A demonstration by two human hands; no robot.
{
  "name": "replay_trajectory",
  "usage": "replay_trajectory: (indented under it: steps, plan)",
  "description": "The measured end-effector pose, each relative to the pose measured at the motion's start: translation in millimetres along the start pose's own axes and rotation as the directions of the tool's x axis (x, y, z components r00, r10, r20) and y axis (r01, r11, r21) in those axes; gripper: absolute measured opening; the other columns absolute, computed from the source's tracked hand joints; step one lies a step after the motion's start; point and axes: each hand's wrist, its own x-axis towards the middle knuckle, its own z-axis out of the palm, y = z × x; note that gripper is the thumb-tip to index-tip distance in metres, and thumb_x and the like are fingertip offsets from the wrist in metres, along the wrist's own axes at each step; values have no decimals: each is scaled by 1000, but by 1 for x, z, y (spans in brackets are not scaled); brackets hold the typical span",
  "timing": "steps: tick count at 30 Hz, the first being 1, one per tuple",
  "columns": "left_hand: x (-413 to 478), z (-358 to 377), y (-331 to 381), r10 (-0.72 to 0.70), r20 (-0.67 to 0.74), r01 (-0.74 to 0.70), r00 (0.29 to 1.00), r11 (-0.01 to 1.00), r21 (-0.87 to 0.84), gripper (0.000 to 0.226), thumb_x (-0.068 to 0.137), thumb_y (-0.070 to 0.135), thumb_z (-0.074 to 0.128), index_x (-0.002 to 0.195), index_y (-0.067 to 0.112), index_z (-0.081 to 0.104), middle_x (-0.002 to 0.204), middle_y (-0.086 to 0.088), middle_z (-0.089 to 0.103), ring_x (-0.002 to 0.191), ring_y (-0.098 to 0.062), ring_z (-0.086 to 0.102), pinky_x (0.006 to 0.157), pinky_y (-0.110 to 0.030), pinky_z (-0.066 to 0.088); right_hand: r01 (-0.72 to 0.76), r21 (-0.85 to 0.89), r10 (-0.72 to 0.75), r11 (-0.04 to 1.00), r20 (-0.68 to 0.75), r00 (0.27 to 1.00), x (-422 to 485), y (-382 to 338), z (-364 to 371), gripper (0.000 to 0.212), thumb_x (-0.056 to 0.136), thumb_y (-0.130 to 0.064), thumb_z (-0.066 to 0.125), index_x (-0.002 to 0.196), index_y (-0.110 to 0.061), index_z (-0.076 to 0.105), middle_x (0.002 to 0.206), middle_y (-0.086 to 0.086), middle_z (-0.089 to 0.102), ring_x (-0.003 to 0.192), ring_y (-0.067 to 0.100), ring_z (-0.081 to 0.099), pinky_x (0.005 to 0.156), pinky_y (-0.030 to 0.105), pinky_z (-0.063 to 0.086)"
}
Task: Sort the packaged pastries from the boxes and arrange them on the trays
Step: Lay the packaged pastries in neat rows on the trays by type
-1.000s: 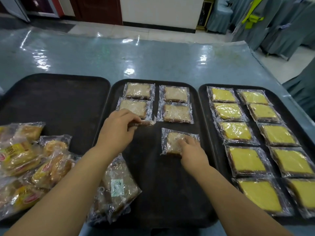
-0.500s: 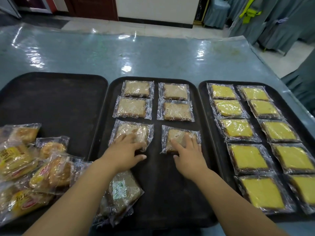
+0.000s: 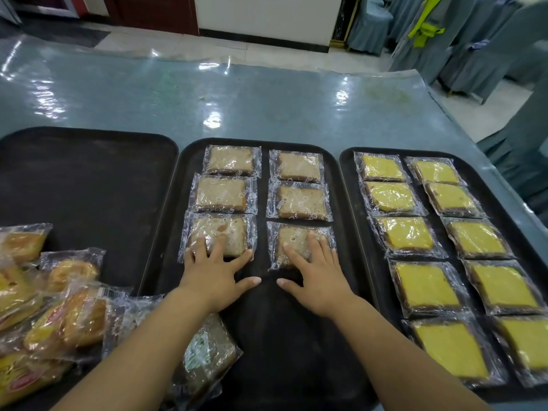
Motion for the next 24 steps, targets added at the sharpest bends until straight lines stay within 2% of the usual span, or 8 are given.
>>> replay_trajectory:
  steps: [4, 9, 11, 13, 16, 18, 21, 24]
  plan:
    - [3, 0, -2, 15, 10, -14, 1000, 1000, -23, 68, 78, 82, 23, 139, 60, 5, 156, -1, -17, 139, -42, -19, 114, -56, -5, 17, -16, -17, 1000, -14, 1000, 8, 4, 3, 78, 85, -72, 33, 145, -48, -10, 154, 8, -29, 139, 30, -30, 115, 44, -14]
    - [3, 3, -3, 33, 16, -33, 999, 999, -22, 69, 77, 82, 25, 139, 61, 2, 155, -3, -21, 137, -43, -23, 113, -57, -7, 53, -49, -55, 997, -33, 998, 6, 8, 14, 90, 62, -87, 4, 137, -49, -28, 145, 7, -44, 131, 30, -43, 112, 46, -20]
    - [2, 3, -4, 42, 15, -41, 999, 998, -39, 67, 78, 80, 27, 138, 62, 2, 155, -2, -20, 137, -43, -23, 113, -57, -6, 51, -47, -52, 998, -23, 998, 6, 7, 13, 90, 61, -86, 3, 138, -49, -27, 145, 8, -45, 131, 30, -43, 112, 47, -20]
    - [-1, -1, -5, 61, -4, -61, 998, 995, -81, 65, 81, 77, 31, 139, 61, 6, 156, -1, -18, 139, -41, -19, 114, -56, -4, 42, -40, -43, 998, -17, 999, 5, 6, 9, 89, 67, -86, 13, 140, -49, -22, 147, 8, -41, 133, 30, -40, 113, 48, -17]
    - [-8, -8, -9, 86, -108, -102, 990, 982, -157, 59, 86, 67, 39, 141, 53, 22, 158, 2, -6, 143, -35, -7, 117, -50, 3, 38, -12, -38, 999, -47, 998, -1, 3, 3, 79, 83, -75, 28, 145, -48, -11, 153, 8, -31, 138, 31, -32, 115, 47, -14]
    - [-19, -14, -12, 97, -235, -147, 967, 968, -203, 52, 87, 61, 44, 137, 45, 38, 155, 1, 16, 142, -27, 9, 116, -44, 16, 55, -8, -56, 998, -106, 993, -9, -1, -1, 75, 85, -71, 30, 148, -43, -2, 157, 8, -18, 142, 30, -22, 117, 45, -8]
    - [-43, -17, -15, 79, -398, -204, 914, 938, -281, 42, 88, 50, 52, 126, 33, 55, 132, 6, 48, 123, -17, 39, 103, -35, 37, 97, 53, -85, 994, -193, 978, -25, -12, -6, 64, 93, -55, 42, 148, -32, 22, 157, 7, 11, 144, 27, 2, 117, 42, 15]
    - [-68, -11, -21, -14, -441, -144, 897, 935, -323, 41, 87, 49, 56, 122, 28, 60, 120, 7, 57, 112, -19, 48, 93, -38, 44, 183, 96, -152, 978, -261, 953, -42, -23, -2, 54, 94, -43, 50, 142, -23, 37, 146, 2, 33, 135, 22, 27, 110, 35, 30]
